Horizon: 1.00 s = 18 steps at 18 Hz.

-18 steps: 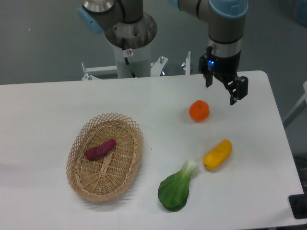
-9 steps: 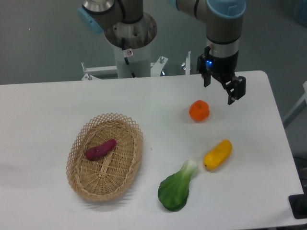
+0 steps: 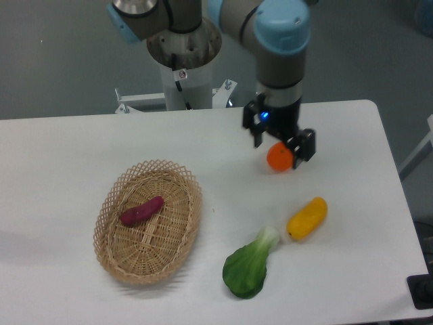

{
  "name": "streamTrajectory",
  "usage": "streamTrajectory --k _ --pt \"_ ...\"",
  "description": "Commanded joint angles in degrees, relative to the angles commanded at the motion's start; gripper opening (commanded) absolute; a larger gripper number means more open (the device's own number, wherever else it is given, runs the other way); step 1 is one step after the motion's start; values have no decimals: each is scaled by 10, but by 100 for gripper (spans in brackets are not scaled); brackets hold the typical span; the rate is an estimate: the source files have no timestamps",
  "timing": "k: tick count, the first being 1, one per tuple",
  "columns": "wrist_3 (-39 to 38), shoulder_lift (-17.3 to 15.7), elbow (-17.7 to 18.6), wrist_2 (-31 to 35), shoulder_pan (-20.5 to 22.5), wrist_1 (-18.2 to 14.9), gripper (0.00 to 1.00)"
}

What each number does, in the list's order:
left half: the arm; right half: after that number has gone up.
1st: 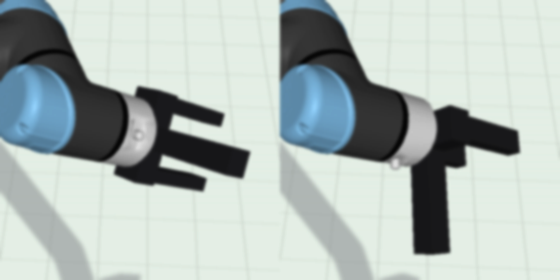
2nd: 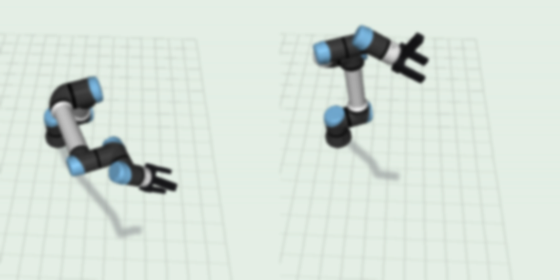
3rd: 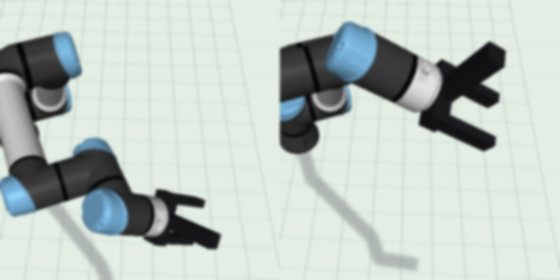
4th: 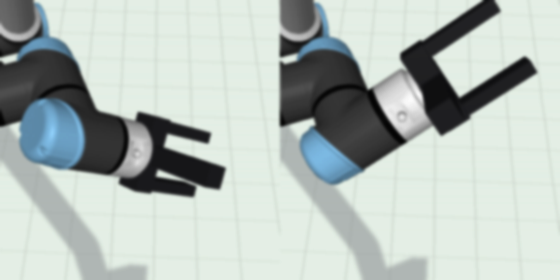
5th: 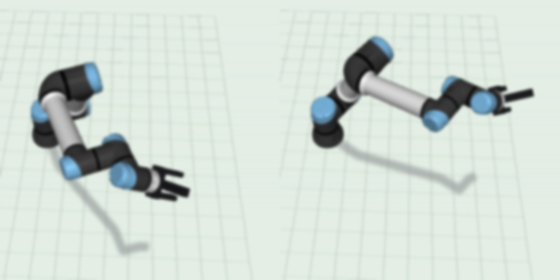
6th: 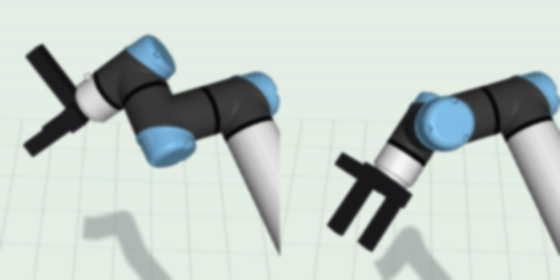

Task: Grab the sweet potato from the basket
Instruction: 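Move the open gripper over toward the wicker basket, then lower the gripper into the basket around the purple sweet potato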

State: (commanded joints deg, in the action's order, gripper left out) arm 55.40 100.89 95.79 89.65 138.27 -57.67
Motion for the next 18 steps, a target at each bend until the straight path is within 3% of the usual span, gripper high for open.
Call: streamTrajectory --k 4,11,18 --pt "-63 23 6 3 -56 15 100" --pt "-12 62 40 5 -128 24 100" --pt "39 106 69 4 -163 24 100"
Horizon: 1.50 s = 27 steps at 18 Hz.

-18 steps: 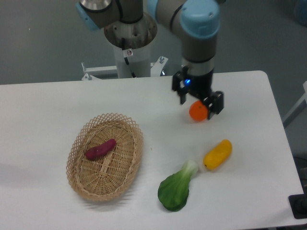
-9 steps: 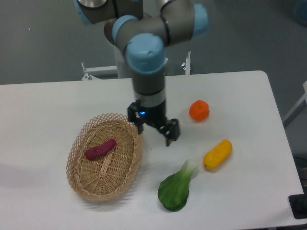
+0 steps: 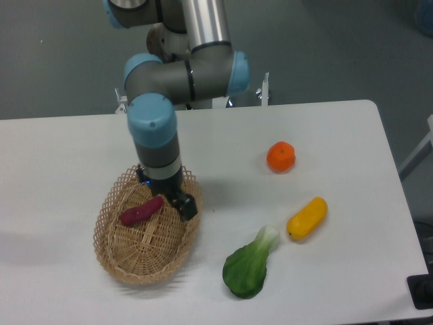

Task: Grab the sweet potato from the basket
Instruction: 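Lower the gripper into the basket around the purple sweet potato, then close the gripper on the purple sweet potato, then lift the sweet potato out of the basket and carry it beside the yellow squash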

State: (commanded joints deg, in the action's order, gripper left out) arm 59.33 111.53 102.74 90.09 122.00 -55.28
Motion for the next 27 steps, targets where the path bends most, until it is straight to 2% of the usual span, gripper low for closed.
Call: streamTrajectory --k 5,12,15,17,22,27 --pt "-4 26 9 0 -18 14 100" --pt "-23 30 18 0 -26 18 99" --pt "-25 29 18 1 -25 25 65" --pt "-25 29 17 1 -25 28 47" --pt "-25 24 14 1 -25 28 25" --pt "-18 11 2 1 -21 26 24"
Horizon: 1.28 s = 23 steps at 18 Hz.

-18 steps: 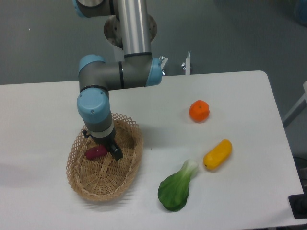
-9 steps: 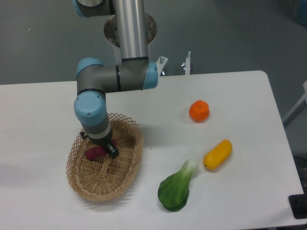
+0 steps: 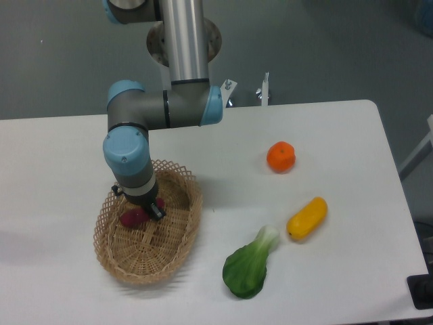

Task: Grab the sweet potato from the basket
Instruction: 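Lift the sweet potato out of the basket and carry it beside the yellow squash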

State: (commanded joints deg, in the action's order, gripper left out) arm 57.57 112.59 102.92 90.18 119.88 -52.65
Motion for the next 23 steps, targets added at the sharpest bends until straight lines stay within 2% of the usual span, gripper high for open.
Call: streamTrajectory --k 6,12,17,22,23 --pt "3 -40 -40 -6 54 -9 24" --pt "81 -53 -93 -21 154 -19 24" --pt "195 -60 -127 -47 247 -60 24" --pt "278 -69 -156 -54 319 -137 24" --pt "296 -69 -158 -54 328 -144 24"
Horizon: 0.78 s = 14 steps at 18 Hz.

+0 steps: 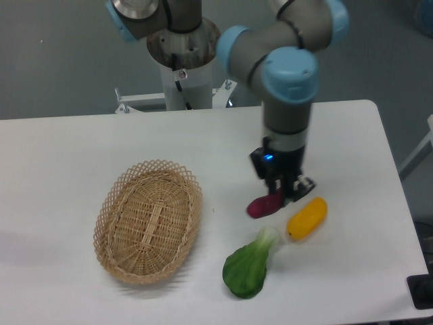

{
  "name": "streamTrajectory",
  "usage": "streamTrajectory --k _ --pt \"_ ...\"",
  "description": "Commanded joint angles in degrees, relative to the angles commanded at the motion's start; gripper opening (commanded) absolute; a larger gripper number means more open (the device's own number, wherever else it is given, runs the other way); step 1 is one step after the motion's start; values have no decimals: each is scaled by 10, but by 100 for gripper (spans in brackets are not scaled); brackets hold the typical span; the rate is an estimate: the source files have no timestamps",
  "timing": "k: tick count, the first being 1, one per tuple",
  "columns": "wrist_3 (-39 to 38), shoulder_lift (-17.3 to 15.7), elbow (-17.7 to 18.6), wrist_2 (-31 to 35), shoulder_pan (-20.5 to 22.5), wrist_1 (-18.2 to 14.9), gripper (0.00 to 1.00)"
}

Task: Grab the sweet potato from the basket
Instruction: 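Lift the sweet potato out of the basket and carry it beside the yellow squash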

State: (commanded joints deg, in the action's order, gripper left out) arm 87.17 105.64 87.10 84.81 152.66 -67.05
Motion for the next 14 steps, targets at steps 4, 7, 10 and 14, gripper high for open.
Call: streamTrajectory --k 4,7,10,14 --pt "35 -1 -3 0 21 -1 24" --pt "37 -1 -6 4 23 1 24" --pt "37 -1 -6 2 28 1 24" --pt "37 -4 -8 4 26 2 24"
